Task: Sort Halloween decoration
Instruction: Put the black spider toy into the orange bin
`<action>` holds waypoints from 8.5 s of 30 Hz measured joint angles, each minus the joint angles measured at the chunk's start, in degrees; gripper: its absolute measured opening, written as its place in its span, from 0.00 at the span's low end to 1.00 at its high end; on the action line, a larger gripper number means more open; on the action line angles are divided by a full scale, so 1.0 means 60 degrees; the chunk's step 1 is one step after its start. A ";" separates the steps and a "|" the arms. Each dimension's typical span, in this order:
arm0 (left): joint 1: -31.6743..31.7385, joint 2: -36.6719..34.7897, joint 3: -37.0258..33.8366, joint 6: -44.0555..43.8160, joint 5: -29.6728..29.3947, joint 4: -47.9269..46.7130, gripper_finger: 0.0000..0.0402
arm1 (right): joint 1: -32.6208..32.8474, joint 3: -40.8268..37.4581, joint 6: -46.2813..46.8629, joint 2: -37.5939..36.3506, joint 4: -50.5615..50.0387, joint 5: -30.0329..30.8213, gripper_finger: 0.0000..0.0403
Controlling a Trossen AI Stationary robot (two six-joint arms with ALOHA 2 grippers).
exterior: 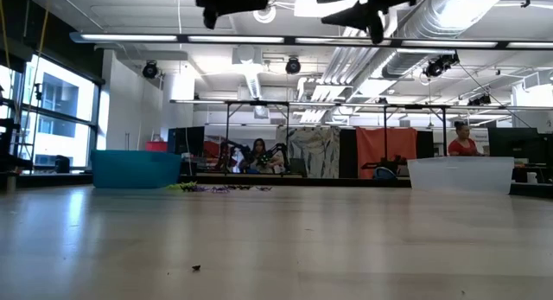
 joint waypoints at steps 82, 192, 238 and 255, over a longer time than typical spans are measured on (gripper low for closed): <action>-0.6439 -0.2021 0.0804 -0.6923 -0.1369 -0.9406 0.45 | -0.0944 0.0020 0.0142 -0.0129 -0.1689 -0.0817 0.57; 0.0379 -0.0713 -0.1225 -0.1596 -0.1074 0.1056 0.45 | 0.9023 -0.0249 1.3878 0.3311 -0.5578 -0.4088 0.00; -0.0763 -0.0061 -0.1075 -0.1689 0.2670 0.3306 0.45 | 0.0792 0.4352 -0.4061 0.3433 -0.3024 -0.4991 0.00; -0.0744 0.0490 -0.1068 -0.1801 0.2727 0.4118 0.45 | 0.0804 0.4539 -0.4376 0.3430 -0.3022 -0.5472 0.00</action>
